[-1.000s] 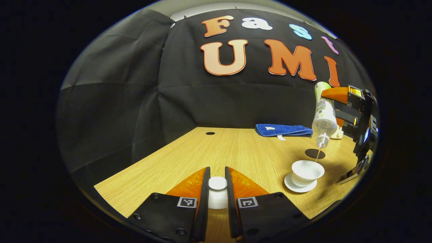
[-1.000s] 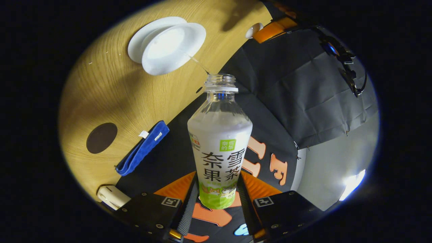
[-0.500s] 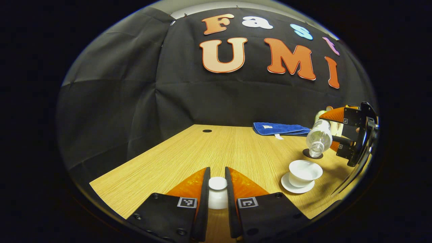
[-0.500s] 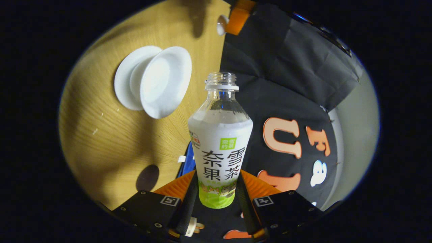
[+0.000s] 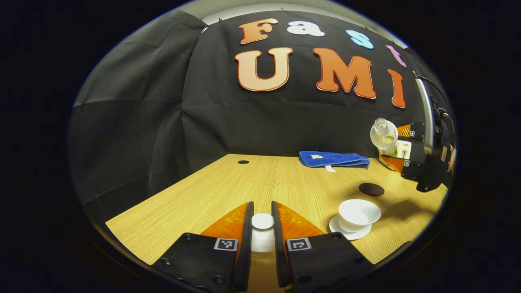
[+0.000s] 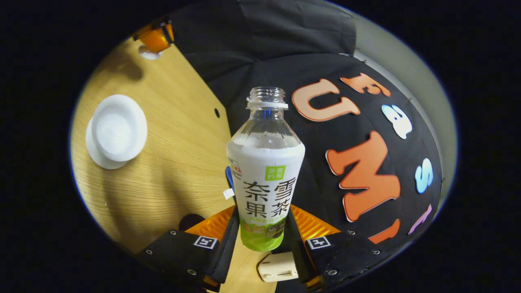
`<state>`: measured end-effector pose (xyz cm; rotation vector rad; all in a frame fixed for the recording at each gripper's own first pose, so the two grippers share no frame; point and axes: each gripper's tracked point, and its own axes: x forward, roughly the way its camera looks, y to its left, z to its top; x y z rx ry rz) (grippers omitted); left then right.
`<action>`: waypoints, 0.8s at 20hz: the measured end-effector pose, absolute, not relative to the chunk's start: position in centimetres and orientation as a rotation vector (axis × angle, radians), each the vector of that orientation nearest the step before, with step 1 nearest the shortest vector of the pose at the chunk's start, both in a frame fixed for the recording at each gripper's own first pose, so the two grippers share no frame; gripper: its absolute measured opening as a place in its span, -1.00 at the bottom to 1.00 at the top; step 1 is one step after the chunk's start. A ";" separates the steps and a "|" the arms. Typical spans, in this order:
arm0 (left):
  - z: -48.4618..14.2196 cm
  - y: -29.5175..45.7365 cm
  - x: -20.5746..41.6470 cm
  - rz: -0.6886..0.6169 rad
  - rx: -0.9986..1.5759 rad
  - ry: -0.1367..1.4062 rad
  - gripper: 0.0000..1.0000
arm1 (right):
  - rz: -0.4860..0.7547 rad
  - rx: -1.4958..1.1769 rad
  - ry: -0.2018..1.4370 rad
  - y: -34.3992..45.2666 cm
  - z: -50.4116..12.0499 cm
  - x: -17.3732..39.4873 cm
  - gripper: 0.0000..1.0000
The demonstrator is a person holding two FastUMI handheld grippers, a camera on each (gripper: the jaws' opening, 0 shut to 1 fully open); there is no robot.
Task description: Open the teacup lid with one hand, grasp the water bottle and pour water into the teacup with the other hand; after pouring, place the water bottle on the coaster and then close the teacup lid.
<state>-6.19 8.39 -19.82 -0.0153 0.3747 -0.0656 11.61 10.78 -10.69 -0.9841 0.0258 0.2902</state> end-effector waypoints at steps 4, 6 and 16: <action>-19.8 7.8 -6.0 -0.065 -0.015 0.373 -0.41 | 0.246 -0.764 0.094 7.9 -11.7 13.1 0.31; -19.5 7.1 -5.9 -0.069 -0.023 0.366 -0.41 | 0.264 -0.608 0.177 7.8 -13.2 13.4 0.30; -17.6 2.5 -5.1 -0.136 -0.052 0.330 -0.41 | 0.357 -0.090 0.374 8.8 -15.0 12.9 0.31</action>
